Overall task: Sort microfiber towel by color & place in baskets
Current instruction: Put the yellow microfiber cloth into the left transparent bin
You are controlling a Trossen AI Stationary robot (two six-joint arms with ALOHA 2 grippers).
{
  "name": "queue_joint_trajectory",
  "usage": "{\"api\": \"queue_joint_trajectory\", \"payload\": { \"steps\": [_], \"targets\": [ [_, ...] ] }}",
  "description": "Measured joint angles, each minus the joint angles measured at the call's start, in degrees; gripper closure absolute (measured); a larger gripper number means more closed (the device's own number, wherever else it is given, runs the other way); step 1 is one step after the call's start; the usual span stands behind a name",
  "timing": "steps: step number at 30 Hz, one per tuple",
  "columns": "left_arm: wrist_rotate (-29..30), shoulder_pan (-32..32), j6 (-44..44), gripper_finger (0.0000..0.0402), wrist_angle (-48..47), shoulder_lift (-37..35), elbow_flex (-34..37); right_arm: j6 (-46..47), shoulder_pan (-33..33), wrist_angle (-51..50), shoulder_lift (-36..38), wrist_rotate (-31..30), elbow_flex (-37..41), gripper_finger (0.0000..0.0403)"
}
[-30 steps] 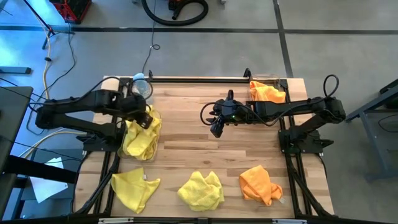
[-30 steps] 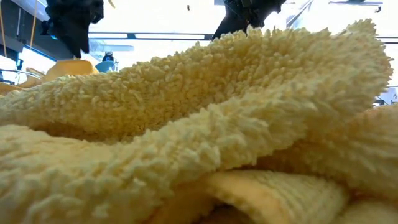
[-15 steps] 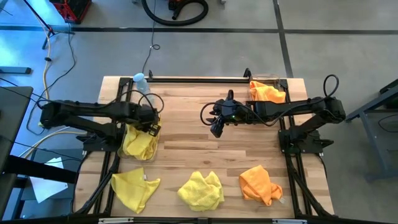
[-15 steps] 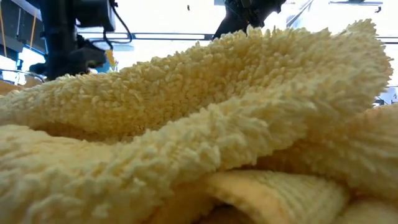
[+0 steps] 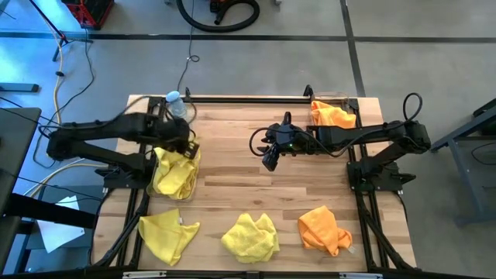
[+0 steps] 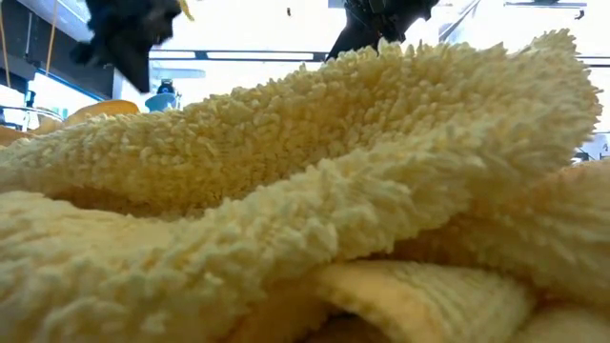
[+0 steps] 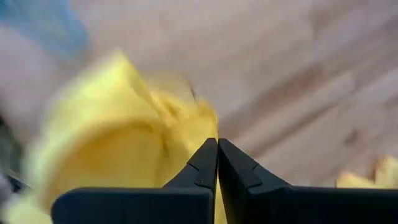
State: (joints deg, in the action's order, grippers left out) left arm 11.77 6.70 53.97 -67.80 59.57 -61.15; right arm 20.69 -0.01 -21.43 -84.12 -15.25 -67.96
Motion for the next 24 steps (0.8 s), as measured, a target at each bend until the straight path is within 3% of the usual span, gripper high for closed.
{"api": "queue_joint_trajectory", "payload": {
  "steps": [4, 7, 12, 17, 24],
  "targets": [
    [12.6, 0.1, -3.4, 0.0401, -3.0, -0.1, -4.8, 0.1, 0.0, -0.1, 0.0, 0.0, 0.0, 0.0245],
    [16.2, 1.6, -4.5, 0.0401, -5.7, 0.0, -4.0, 0.3, 0.0, -0.1, 0.0, 0.0, 0.0, 0.0245],
    [12.2, 3.1, -1.0, 0.0401, -6.8, 0.5, 4.4, 0.3, 0.0, -0.1, 0.0, -0.1, 0.0, 0.0245],
    [2.6, 1.7, 1.1, 0.0401, 3.2, 0.4, 15.0, 0.3, 0.0, -0.1, 0.0, -0.2, 0.0, 0.0245],
    [2.8, 1.0, 6.0, 0.0401, 8.0, 0.4, 22.8, 0.3, 0.0, -0.1, 0.0, -1.3, 0.0, 0.0245]
  ]
}}
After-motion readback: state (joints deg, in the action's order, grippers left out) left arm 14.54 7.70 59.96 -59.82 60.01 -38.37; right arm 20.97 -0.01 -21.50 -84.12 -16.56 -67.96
